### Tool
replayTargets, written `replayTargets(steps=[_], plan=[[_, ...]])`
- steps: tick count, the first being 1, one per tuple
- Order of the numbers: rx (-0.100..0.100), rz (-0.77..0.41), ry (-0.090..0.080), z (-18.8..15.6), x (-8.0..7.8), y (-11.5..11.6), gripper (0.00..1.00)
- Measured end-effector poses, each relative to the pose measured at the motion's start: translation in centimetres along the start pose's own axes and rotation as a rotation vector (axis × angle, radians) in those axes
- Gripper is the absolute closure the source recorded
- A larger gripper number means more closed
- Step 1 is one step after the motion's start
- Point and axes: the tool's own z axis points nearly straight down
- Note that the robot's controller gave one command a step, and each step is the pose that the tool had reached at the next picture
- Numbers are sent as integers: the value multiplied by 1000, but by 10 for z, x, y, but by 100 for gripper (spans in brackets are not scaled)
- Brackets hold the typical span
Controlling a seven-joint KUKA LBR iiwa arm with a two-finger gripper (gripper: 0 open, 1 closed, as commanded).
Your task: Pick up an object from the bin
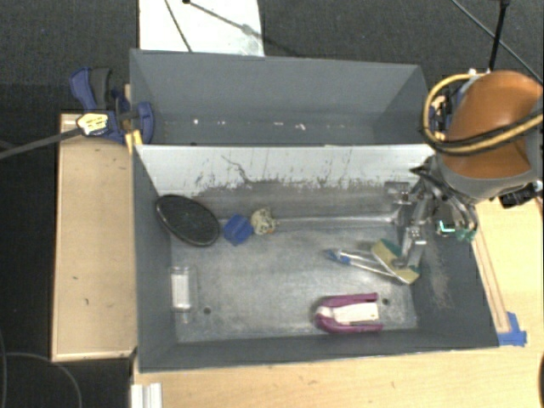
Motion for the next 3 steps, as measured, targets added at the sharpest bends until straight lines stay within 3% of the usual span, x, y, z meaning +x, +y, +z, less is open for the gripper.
replayTargets(steps=[1,2,3], plan=[[0,342,-2,102,9,-19,0],[0,336,-4,101,8,-19,100],[0,326,-14,-51,31,-22,100]])
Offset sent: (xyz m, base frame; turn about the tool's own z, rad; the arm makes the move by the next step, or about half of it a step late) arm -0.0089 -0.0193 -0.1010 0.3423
